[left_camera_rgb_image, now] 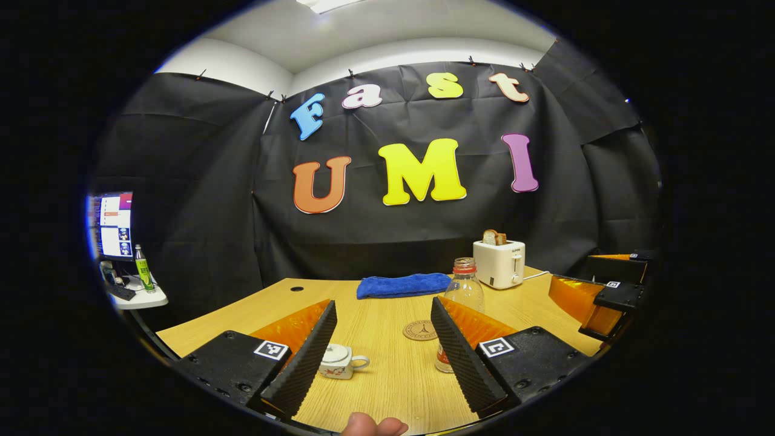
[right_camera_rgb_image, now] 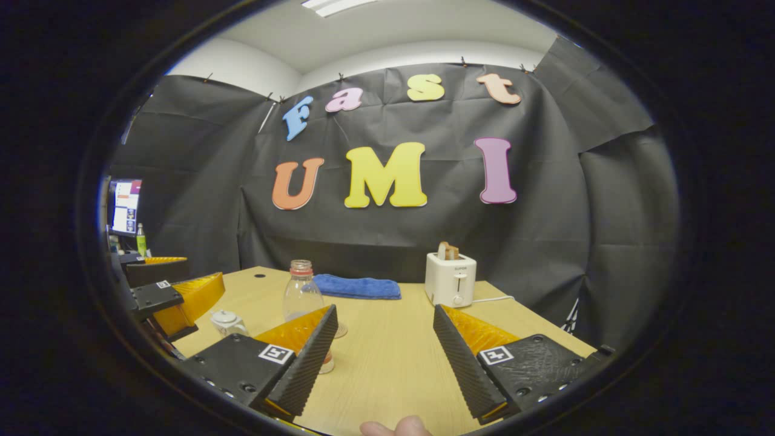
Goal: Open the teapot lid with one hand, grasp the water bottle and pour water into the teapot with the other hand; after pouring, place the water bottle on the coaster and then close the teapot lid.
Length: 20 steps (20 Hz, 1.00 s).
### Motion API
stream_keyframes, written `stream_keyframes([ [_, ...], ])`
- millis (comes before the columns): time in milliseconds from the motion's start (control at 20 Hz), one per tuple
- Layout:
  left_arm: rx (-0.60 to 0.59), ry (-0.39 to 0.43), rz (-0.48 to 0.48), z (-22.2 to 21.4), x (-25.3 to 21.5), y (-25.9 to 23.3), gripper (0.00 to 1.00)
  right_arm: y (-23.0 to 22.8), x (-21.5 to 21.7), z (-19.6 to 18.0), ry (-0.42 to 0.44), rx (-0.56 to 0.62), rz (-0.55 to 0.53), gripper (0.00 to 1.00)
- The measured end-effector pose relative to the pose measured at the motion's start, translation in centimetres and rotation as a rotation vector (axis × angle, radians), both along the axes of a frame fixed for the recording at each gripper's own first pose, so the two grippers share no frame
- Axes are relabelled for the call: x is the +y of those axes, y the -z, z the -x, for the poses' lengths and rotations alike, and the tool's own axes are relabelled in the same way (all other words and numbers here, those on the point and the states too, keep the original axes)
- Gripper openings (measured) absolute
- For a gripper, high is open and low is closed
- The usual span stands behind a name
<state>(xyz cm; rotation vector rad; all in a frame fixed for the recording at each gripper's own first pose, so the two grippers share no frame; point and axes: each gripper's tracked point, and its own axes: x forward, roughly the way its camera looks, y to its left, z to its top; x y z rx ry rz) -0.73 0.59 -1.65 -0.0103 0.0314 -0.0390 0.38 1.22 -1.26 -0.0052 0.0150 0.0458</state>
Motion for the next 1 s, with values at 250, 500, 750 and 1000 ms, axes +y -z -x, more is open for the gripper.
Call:
stream_keyframes([
  [250, 0.048, -0.011, 0.059, 0.2, 2.6, 3.0, 0.99, 2.0, 1.2, -0.3, -0.053, 0.021, -0.030, 0.95],
  [500, 0.134, -0.040, 0.098, -1.6, 5.0, 5.9, 0.99, 4.1, 2.0, -1.3, -0.069, 0.068, -0.025, 0.95],
  [750, 0.226, -0.040, 0.138, -4.2, 6.6, 8.5, 0.98, 5.2, 1.2, -1.6, -0.048, 0.081, 0.033, 0.97],
  [1000, 0.320, -0.063, 0.121, -6.3, 8.1, 11.3, 0.95, 6.0, 0.2, -2.4, -0.021, 0.103, 0.017, 0.97],
])
